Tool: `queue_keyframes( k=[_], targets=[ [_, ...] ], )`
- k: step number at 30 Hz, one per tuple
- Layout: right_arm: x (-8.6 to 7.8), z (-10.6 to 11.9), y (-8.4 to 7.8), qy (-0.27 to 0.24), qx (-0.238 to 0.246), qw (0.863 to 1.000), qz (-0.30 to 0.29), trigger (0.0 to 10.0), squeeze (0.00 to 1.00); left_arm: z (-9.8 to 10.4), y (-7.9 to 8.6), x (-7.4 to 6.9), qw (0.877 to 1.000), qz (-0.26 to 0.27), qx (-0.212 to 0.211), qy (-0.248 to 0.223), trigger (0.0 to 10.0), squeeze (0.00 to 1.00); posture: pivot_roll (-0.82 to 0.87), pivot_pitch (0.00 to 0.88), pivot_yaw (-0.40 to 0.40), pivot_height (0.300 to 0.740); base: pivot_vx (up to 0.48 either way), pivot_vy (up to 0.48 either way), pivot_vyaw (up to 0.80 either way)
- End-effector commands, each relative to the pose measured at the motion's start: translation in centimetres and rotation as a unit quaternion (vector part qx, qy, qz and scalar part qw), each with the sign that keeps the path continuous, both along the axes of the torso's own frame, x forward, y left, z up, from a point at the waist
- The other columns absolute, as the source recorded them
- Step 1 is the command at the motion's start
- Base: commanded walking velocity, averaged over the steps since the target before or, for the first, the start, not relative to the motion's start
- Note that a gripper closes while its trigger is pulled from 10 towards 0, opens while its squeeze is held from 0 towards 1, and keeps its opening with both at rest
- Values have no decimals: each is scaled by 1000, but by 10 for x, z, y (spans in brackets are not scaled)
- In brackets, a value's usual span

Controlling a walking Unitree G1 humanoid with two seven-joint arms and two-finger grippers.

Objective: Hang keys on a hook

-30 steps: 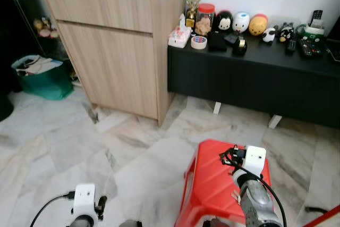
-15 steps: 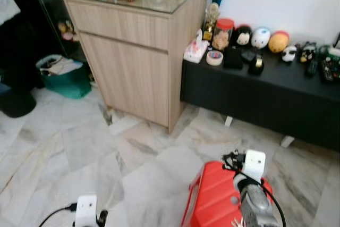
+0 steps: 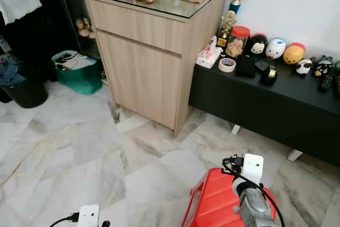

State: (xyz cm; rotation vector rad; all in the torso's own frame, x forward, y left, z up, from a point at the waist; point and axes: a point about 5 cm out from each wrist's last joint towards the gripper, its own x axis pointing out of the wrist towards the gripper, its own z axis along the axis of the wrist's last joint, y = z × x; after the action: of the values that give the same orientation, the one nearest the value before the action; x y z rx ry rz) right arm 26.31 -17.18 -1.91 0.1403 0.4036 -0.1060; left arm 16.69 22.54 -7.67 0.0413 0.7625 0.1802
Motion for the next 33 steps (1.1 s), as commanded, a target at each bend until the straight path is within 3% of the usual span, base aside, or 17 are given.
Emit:
queue_keyframes(
  k=[1,19,33],
  targets=[
    [0,0,-1,-2,1,1000,-5,10000,0,-4,-3,-7,1000,-8,0,13,10000,0,77,0,-65,740,-259,0,0],
    [-1,-2,1,7,9,1000,-5,10000,0,-4,-4,-6,1000,-14,-2,13,10000,0,64,0,-54,740,-301,0,0],
    [1,-2,5,14,18,1000,-2,10000,0,-2,-1,-3,1000,-7,1,8,10000,0,80,0,-75,740,-313,0,-665]
  ],
)
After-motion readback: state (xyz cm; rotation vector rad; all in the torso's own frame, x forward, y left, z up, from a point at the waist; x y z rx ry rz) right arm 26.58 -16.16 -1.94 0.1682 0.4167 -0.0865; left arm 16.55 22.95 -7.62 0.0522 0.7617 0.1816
